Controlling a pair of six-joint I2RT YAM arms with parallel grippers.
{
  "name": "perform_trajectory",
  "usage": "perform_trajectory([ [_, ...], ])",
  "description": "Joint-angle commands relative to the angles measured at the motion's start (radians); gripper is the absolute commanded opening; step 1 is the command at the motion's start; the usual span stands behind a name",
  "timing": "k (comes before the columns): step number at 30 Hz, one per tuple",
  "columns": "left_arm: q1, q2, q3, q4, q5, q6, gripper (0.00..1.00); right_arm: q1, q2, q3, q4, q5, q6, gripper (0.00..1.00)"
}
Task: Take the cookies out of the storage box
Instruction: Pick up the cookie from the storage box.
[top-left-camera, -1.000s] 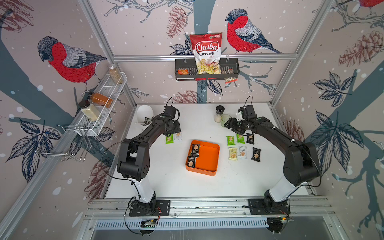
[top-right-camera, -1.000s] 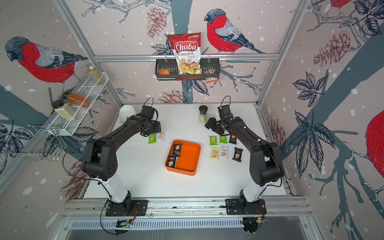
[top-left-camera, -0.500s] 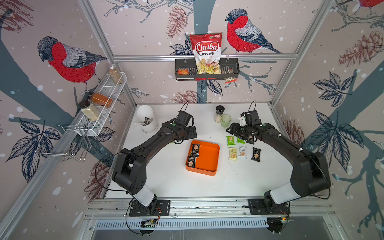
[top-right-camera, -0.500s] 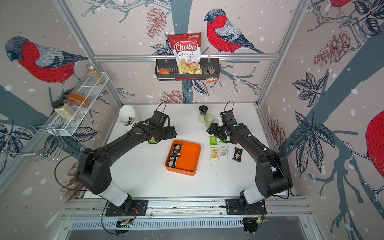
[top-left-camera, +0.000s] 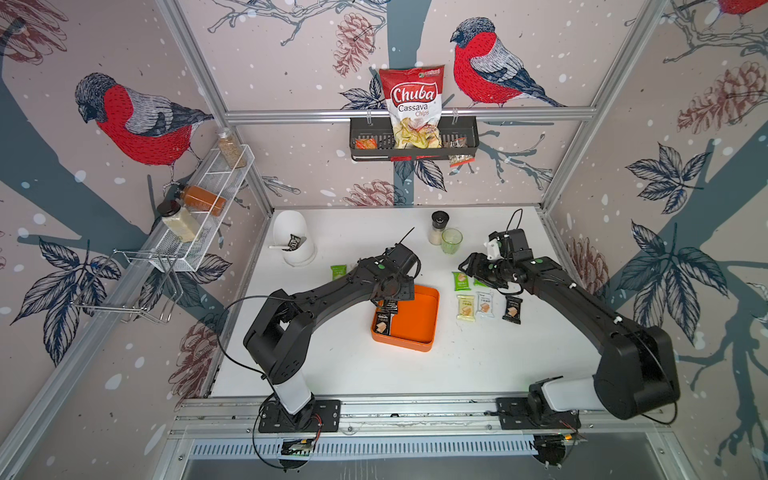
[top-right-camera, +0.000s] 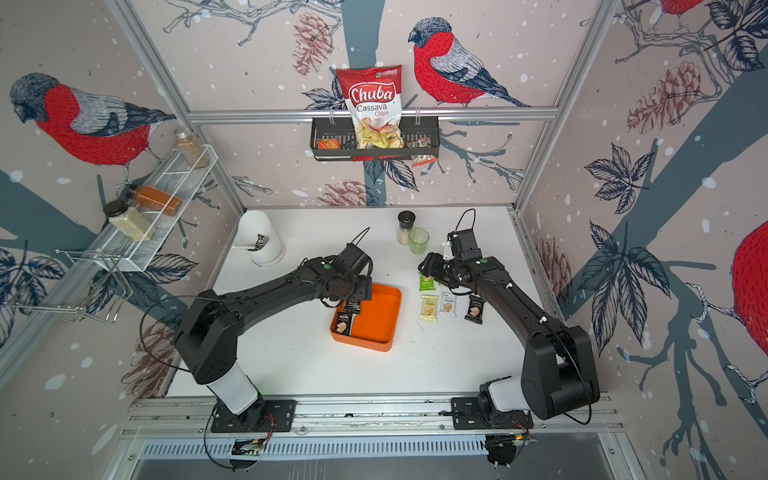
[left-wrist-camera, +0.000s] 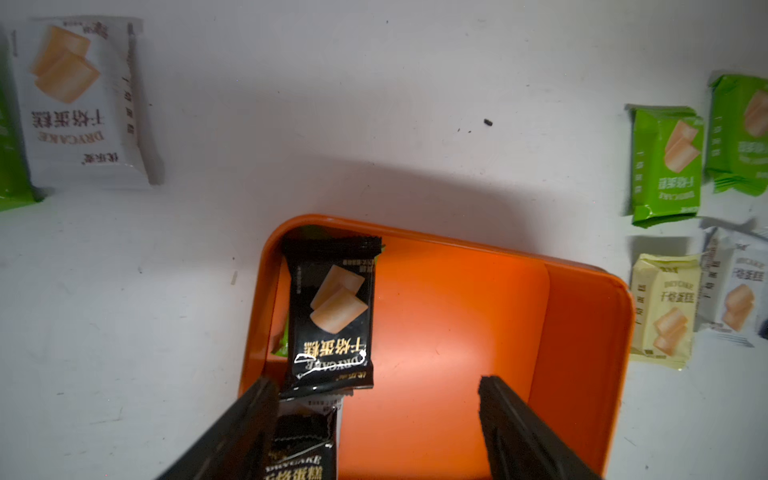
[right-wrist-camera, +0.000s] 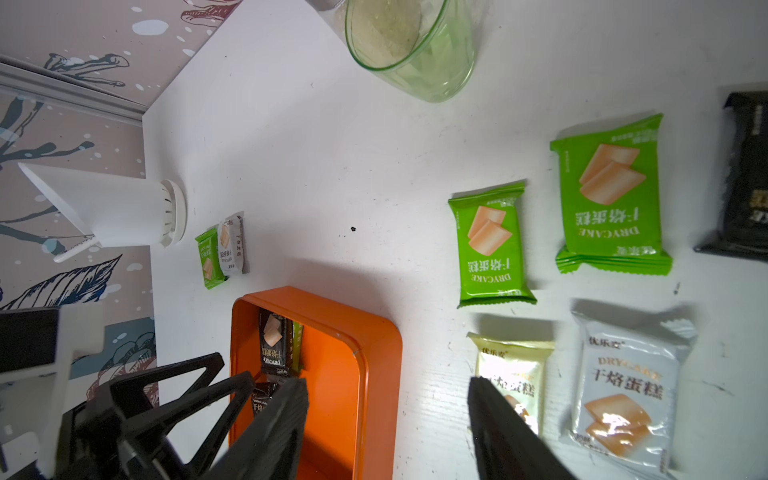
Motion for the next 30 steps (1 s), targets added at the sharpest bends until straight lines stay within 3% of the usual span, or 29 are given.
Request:
perform_trajectory([
  [1,-0.014,0.026,0.011,-0.028,-0.062,-0.044,0.81,-0.01,-0.019,-0.003,-0.017,-0.005,-0.016,0.67],
  [10,-0.03,0.136,0.066,-0.072,-0.131,-0.051,0.82,-0.049,-0.026,0.016,-0.055,-0.02,-0.056,0.67],
  [25,-0.033,0.22,0.109,-0.071,-0.124,-0.017,0.82,-0.105,-0.022,0.026,-0.064,-0.032,-0.068,0.67],
  [30,-0.033,0.227,0.104,-0.066,-0.129,-0.004,0.77,-0.105,-0.016,0.026,-0.056,-0.032,-0.054,0.67],
])
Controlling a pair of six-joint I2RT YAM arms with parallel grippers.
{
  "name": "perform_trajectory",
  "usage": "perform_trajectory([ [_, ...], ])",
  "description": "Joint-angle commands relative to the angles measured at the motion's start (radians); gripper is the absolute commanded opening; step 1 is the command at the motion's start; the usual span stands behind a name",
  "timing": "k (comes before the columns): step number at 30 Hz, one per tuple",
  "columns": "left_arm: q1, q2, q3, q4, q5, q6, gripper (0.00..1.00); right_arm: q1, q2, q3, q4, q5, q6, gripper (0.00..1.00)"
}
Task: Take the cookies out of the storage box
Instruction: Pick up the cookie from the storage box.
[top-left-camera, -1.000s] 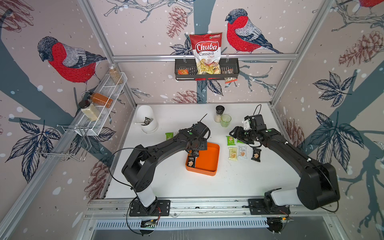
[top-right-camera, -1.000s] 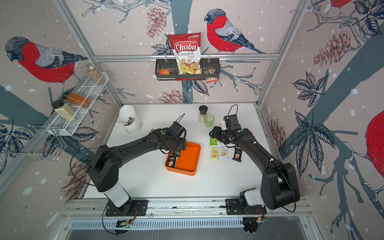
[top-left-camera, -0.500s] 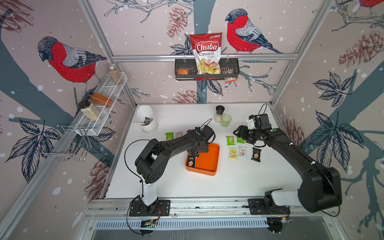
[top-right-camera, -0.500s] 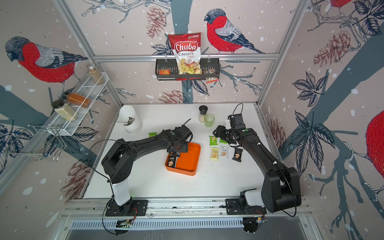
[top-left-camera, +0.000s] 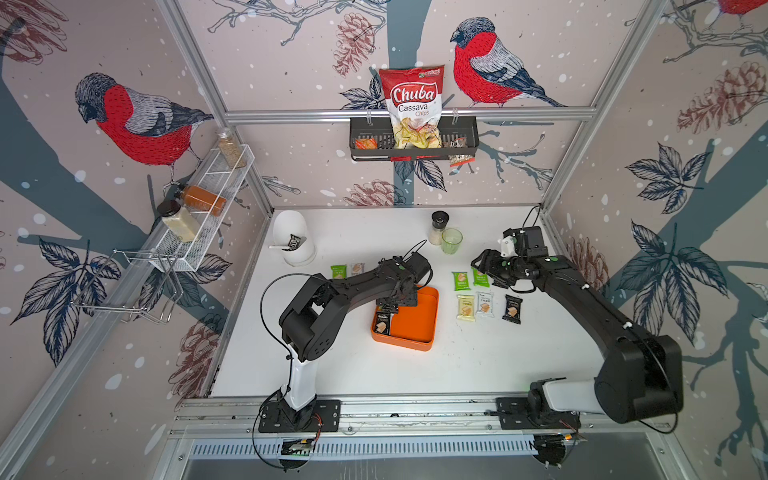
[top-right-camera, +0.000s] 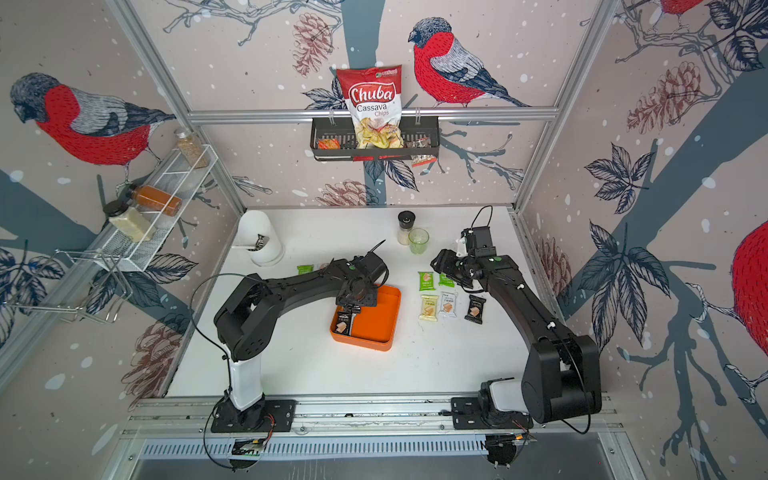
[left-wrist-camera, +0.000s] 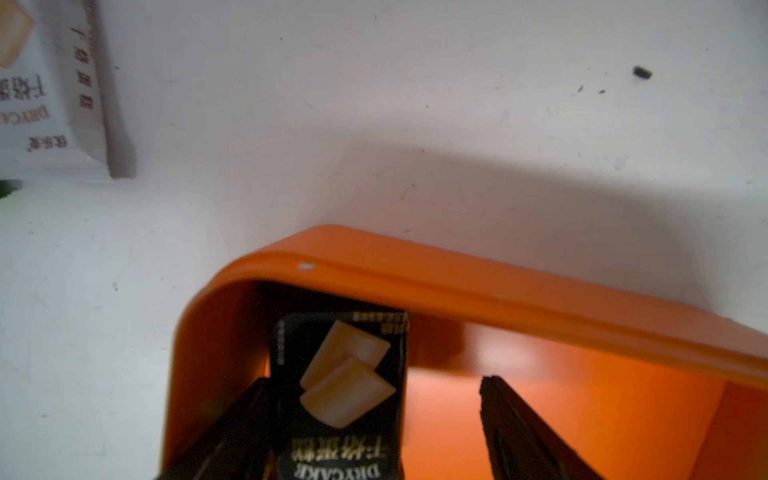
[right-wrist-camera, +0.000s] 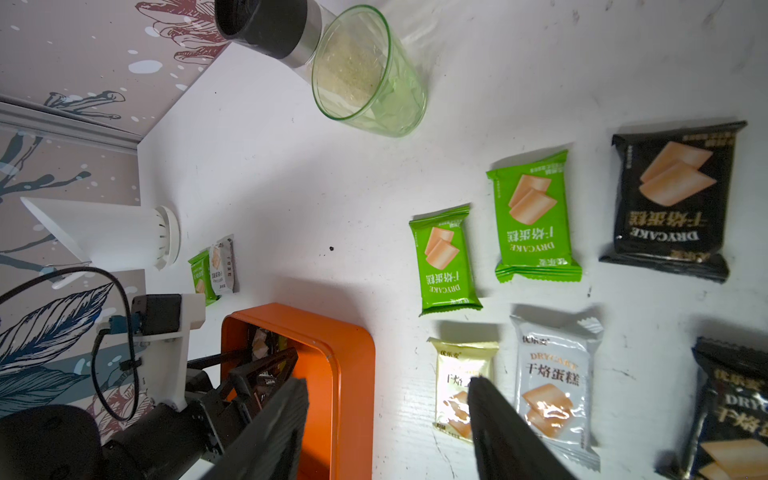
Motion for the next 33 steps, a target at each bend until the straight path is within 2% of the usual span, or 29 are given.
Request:
perform_trajectory([
  [1,-0.002,0.008,0.0,-0.009,-0.016,0.015,0.74,-0.001,0.003,0.002,0.004,-0.013,0.004,0.67],
  [5,-0.002,0.007,-0.013,-0.003,-0.005,0.028,0.59,-0.001,0.006,0.002,0.005,-0.011,0.01,0.67],
  [11,-0.002,-0.01,-0.036,0.004,-0.013,0.033,0.5,0.001,-0.001,-0.001,0.009,-0.008,0.023,0.67],
  [22,-0.002,-0.068,-0.031,0.012,0.011,0.039,0.46,0.021,-0.014,-0.02,0.02,-0.007,0.049,0.67],
  [33,-0.003,-0.22,-0.071,0.021,0.065,0.027,0.45,0.102,0.037,0.018,0.059,0.023,0.099,0.67],
])
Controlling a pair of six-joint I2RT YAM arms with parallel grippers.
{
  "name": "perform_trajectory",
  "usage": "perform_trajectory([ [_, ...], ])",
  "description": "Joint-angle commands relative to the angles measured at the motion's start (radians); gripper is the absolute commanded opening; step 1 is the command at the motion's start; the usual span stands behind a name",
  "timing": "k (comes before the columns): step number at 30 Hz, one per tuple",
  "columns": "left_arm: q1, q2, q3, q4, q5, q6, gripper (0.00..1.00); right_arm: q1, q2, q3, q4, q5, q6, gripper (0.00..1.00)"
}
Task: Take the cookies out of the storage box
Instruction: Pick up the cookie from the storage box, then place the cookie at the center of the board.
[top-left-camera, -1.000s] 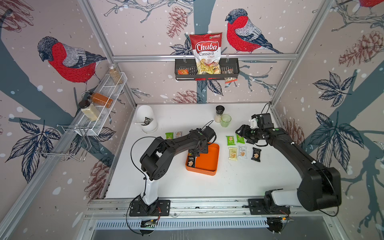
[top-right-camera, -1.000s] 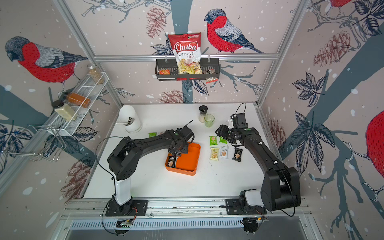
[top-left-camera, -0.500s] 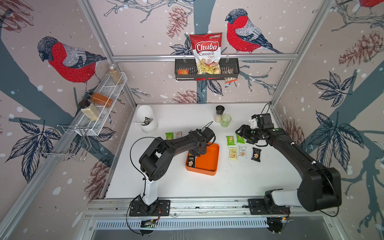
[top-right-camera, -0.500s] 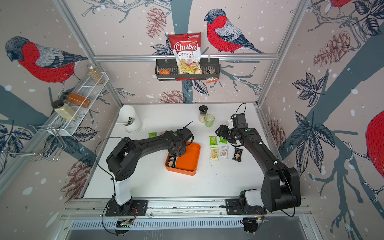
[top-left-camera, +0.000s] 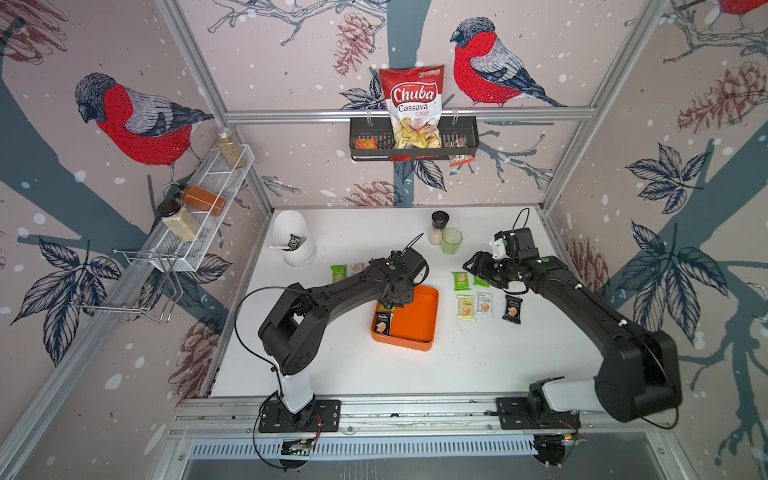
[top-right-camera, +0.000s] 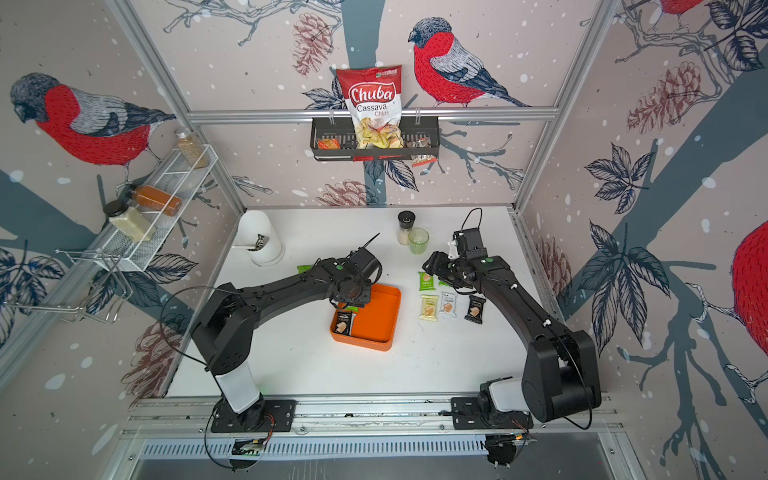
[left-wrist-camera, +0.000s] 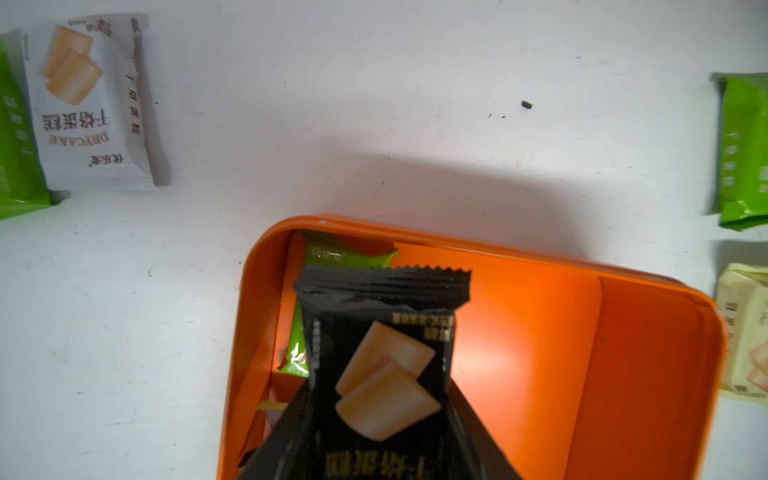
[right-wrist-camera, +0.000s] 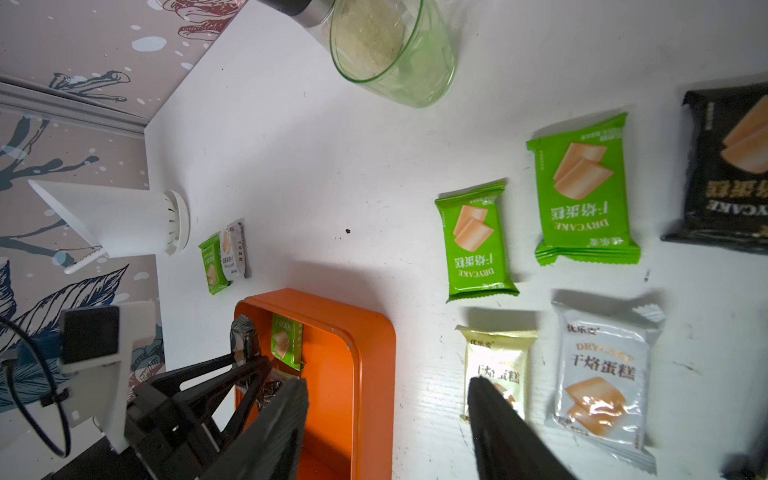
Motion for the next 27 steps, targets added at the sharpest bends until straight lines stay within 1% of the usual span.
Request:
perform_trajectory([
  [1,-0.003,-0.058,-0.011,0.003,0.018,0.002,0.45,0.024,0.022,0.023,0.039,0.02,0.021,0.67],
  [8,0.019,-0.138,-0.002,0.009,0.023,0.052,0.46,0.093,0.094,0.079,0.06,0.048,0.059,0.67],
  [14,0.113,-0.119,0.026,0.024,0.066,0.134,0.45,0.124,0.112,0.096,0.072,0.078,0.091,0.67],
  [17,0.18,-0.084,0.048,0.036,0.078,0.192,0.46,0.125,0.109,0.092,0.072,0.095,0.106,0.66],
  [21,0.267,0.0,0.109,0.037,0.084,0.272,0.46,0.125,0.101,0.087,0.068,0.119,0.121,0.67],
  [27,0.35,0.152,0.222,0.042,0.098,0.354,0.46,0.123,0.093,0.086,0.055,0.156,0.142,0.67],
])
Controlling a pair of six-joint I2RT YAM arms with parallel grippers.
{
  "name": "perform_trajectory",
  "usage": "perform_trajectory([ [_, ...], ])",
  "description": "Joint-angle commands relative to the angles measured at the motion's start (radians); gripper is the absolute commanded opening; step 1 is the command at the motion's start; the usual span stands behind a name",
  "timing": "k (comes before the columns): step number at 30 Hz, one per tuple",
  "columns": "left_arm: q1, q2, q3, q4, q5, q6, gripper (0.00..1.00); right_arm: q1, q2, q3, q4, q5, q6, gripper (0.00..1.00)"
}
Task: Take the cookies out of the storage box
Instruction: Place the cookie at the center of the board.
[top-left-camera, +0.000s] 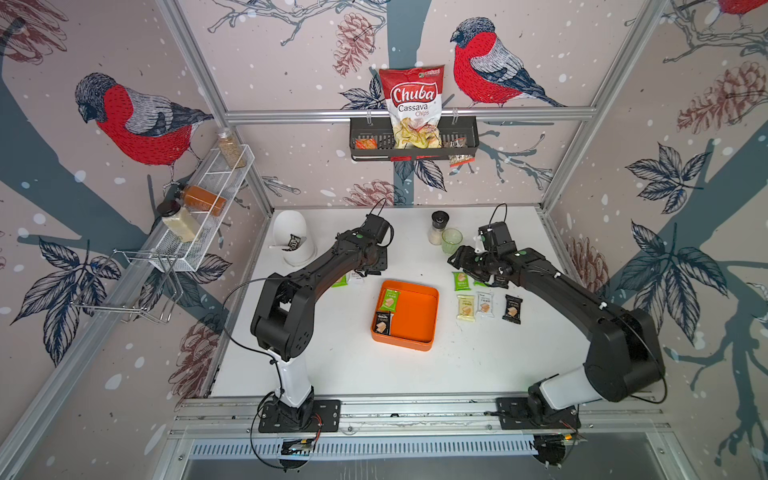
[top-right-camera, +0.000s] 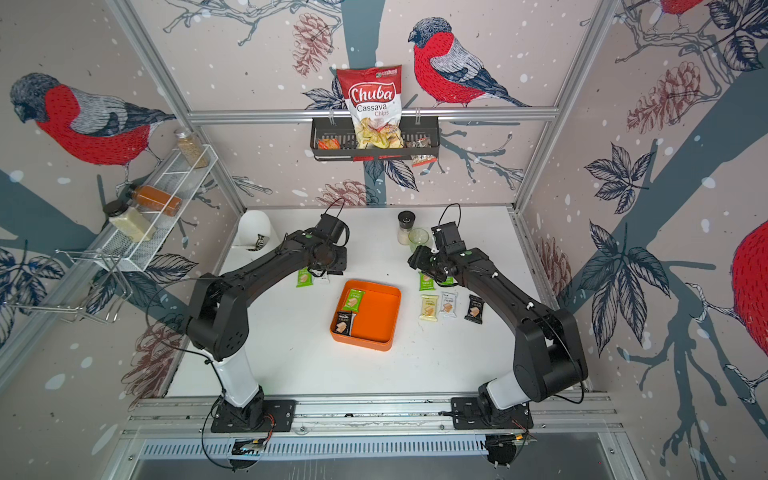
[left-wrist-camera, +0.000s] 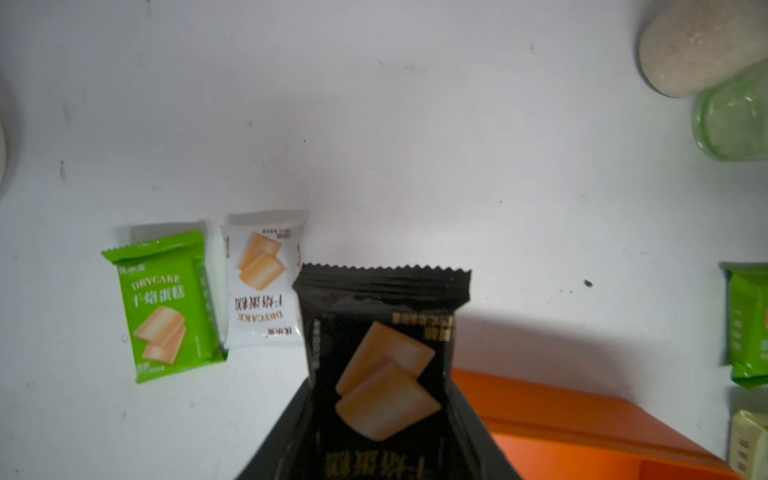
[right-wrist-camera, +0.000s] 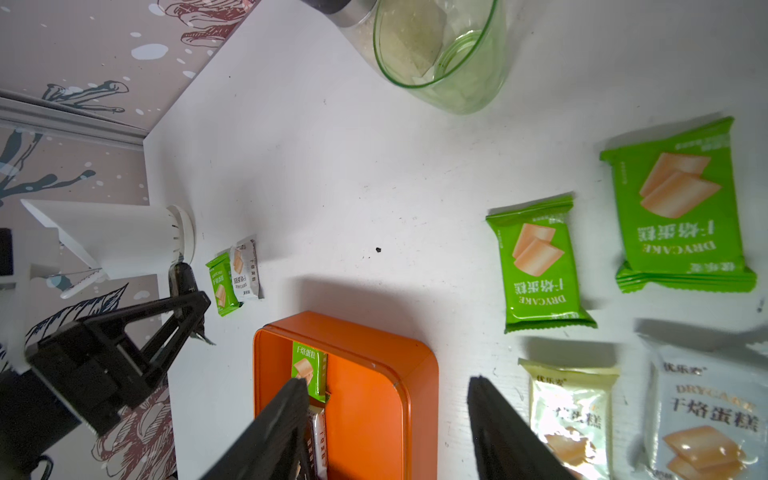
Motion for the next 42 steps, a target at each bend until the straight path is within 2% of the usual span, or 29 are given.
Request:
perform_trajectory([
  [1,0.027,0.063,0.055,0.007,0.013,0.078,0.46,-0.002,-0.009,-0.003,0.011,0.042,0.031,0.67],
  [9,0.035,0.24,0.188,-0.002,0.027,0.124,0.46,-0.006,-0.046,-0.032,-0.002,0.086,0.066,0.67],
  [17,0.036,0.333,0.274,-0.017,0.039,0.119,0.46,-0.027,-0.088,-0.049,-0.038,0.104,0.07,0.67],
  [19,0.037,0.34,0.28,-0.017,0.039,0.115,0.5,-0.032,-0.096,-0.051,-0.046,0.107,0.066,0.67],
  [22,0.036,0.34,0.293,-0.027,0.039,0.108,0.62,-0.038,-0.111,-0.057,-0.053,0.105,0.057,0.67],
  [24,0.035,0.329,0.3,-0.037,0.038,0.1,0.69,-0.042,-0.122,-0.064,-0.054,0.102,0.048,0.67],
  [27,0.034,0.288,0.286,-0.04,0.041,0.076,0.73,-0.052,-0.13,-0.077,-0.05,0.083,0.034,0.67],
  [34,0.006,0.107,0.131,0.011,0.095,-0.011,0.74,-0.068,-0.131,-0.086,-0.028,0.023,-0.008,0.67],
  [42,-0.104,-0.081,-0.058,0.049,0.089,-0.128,0.74,-0.088,-0.115,-0.087,-0.028,-0.055,-0.072,0.67],
])
